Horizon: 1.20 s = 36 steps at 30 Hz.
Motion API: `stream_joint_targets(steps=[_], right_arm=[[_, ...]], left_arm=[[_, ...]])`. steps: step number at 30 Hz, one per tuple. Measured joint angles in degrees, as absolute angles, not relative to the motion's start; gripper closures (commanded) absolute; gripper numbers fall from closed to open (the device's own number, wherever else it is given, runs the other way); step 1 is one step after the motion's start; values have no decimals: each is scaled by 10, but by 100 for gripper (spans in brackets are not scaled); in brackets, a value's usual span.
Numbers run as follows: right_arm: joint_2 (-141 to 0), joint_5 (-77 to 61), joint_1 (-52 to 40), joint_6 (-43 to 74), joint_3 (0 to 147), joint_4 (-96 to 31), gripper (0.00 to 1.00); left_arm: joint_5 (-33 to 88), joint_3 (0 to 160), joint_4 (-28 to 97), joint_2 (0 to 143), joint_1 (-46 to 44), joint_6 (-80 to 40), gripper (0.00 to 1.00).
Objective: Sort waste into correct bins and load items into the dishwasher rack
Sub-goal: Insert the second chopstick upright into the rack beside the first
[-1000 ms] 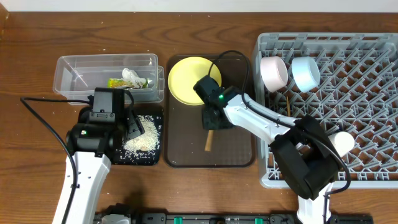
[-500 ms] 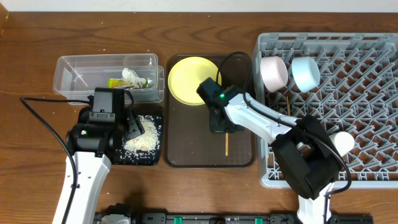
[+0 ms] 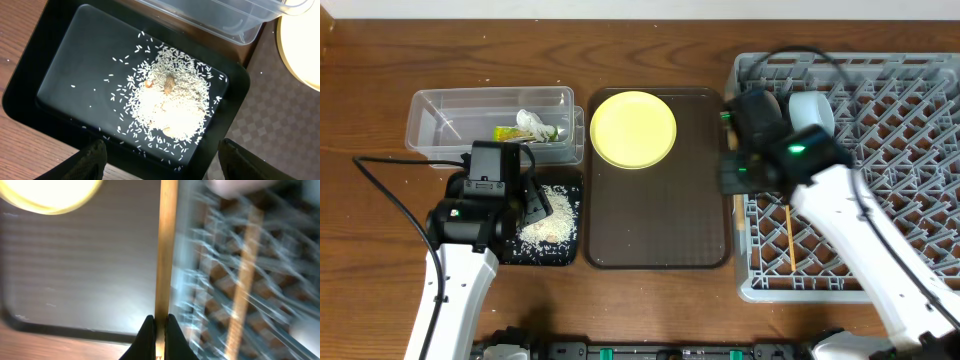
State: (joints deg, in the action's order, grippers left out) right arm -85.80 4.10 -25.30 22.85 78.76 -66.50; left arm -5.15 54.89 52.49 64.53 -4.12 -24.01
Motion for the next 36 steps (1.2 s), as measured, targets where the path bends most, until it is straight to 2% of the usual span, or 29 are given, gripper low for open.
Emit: stream_joint_targets(steps=[4, 10, 13, 17, 19, 21, 26, 30, 36], right_arm=[[-862, 66, -189, 202, 781, -717, 99], [-873, 80, -125, 172, 735, -703, 99], [-877, 81, -112, 164, 703, -684, 82], [-879, 83, -103, 153, 684, -659, 73], [-879, 85, -102, 149, 685, -646, 65], [-879, 84, -102, 142, 689, -639, 62], [-879, 66, -103, 138, 738, -630, 58], [-879, 12, -115, 129, 780, -576, 54], [-879, -16, -155, 125, 786, -571, 56]], left_arm=[[-51, 549, 525, 645, -41, -240, 26], [-52, 549, 525, 645, -41, -240, 26], [-52, 549, 525, 645, -41, -240, 26], [-51, 549, 525, 645, -41, -240, 26], [-51, 549, 525, 645, -41, -240, 26], [-51, 549, 525, 645, -41, -240, 26], [-51, 549, 525, 645, -41, -240, 26], [-51, 549, 525, 645, -41, -240, 26], [-51, 549, 525, 645, -41, -240, 26]])
